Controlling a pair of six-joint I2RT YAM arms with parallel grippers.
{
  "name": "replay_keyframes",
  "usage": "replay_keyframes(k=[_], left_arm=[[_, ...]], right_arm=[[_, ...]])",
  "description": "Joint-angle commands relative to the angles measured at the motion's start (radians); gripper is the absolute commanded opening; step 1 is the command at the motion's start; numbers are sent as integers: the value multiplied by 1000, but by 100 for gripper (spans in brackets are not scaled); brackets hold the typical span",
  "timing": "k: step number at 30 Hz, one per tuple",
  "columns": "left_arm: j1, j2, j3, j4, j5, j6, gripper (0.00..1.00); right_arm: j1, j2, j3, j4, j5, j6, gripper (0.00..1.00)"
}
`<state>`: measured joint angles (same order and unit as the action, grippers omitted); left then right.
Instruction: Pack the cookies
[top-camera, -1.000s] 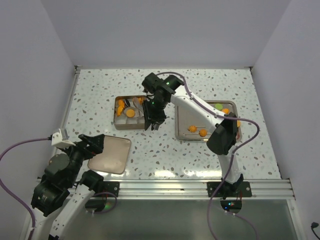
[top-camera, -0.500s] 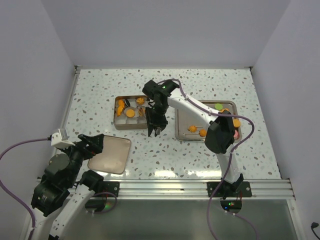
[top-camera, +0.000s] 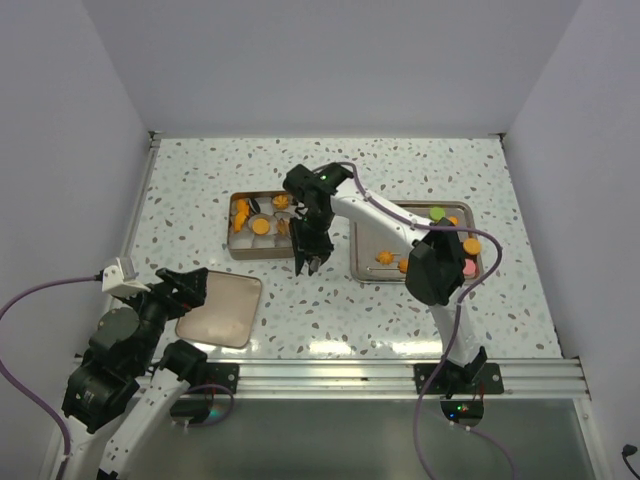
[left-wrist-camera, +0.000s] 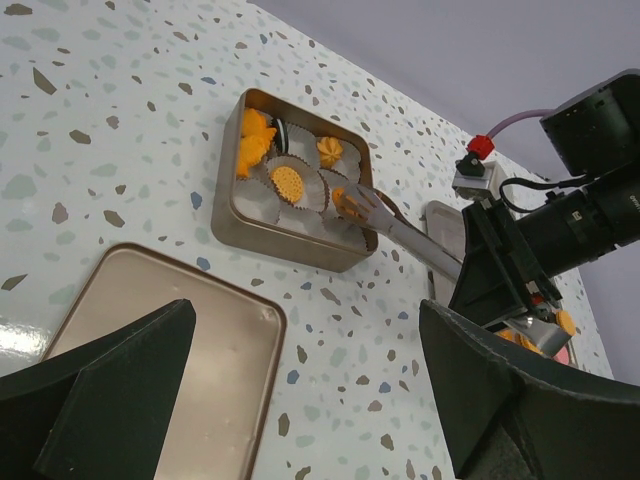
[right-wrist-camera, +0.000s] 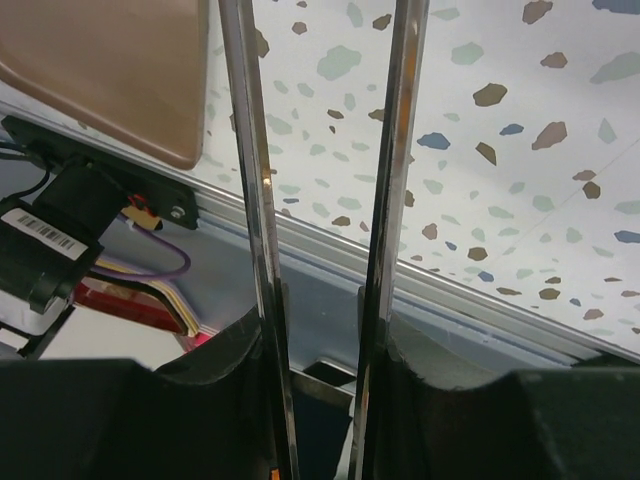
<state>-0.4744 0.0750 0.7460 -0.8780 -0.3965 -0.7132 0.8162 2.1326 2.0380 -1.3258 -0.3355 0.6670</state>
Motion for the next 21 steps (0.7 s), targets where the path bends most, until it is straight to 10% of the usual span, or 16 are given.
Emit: replay_keyframes(k=[1,21], left_arm=[[-6,-12,0,34,-11,9,100],[-6,-15,-2,37,-2,14,100]], right_arm=[[-5,18,36,17,-16,19,32],[-26,41,99,28,3,75,43]])
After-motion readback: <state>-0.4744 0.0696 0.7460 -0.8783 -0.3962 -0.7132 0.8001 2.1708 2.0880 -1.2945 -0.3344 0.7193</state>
